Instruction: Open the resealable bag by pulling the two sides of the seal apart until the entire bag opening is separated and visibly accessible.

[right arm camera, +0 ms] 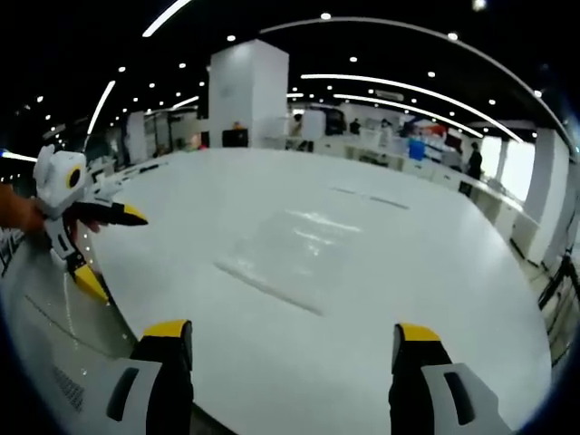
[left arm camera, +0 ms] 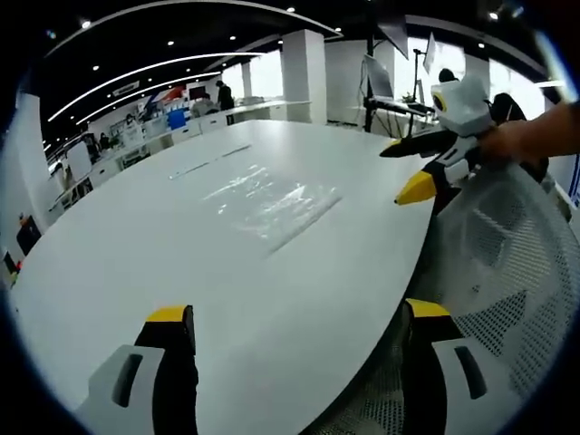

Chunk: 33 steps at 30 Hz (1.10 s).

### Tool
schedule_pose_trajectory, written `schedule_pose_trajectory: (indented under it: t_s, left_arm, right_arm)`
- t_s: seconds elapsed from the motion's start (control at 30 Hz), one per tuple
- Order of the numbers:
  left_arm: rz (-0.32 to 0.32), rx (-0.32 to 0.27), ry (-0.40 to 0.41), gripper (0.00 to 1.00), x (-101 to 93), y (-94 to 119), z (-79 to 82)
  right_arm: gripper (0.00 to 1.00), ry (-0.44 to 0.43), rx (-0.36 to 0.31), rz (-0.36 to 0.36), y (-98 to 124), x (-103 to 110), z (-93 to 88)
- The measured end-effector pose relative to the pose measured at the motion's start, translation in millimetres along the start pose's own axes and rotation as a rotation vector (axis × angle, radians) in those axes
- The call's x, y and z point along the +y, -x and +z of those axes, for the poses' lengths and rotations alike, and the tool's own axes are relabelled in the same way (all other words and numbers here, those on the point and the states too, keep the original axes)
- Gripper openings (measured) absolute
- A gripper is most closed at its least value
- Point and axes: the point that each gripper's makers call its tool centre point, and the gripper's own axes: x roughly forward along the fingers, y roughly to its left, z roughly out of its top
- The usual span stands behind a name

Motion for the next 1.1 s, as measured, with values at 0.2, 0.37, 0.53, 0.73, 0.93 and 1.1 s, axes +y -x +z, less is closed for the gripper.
schedule_pose_trajectory:
  t_s: [0.2, 0.37, 0.53, 0.73, 0.93, 1.1]
  left_arm:
    - [0.017, -0.007, -0.001, 0.93, 4.0, 0.2, 2.1]
    - [0.031, -0.017, 0.012, 0.94, 8.7, 0.6, 3.7]
    - [0.031, 0.006, -0.010, 0.94, 5.6, -0.7, -1.2]
    - [0.022, 0.017, -0.001, 0.94, 4.8, -1.0, -4.4]
    - [0.045, 0.032, -0.013, 0.94, 8.2, -1.0, -7.1]
    - [0.064, 0.013, 0.007, 0.94, 14.7, 1.2, -3.7]
  right_arm:
    - [0.90, 0.017, 0.010, 0.015, -1.7, 3.1, -0.3]
    - [0.90, 0.018, 0.008, 0.025, -2.2, 5.0, 0.0]
    - [0.90, 0.007, 0.005, 0.031, -1.8, 6.3, -0.2]
    - [0.91, 0.022, 0.018, 0.049, -2.9, 11.3, -3.4]
    - [0.91, 0.018, 0.046, 0.075, -4.5, 16.0, -8.8]
    - [0.91, 0.002, 0.043, 0.060, -4.9, 12.5, -8.1]
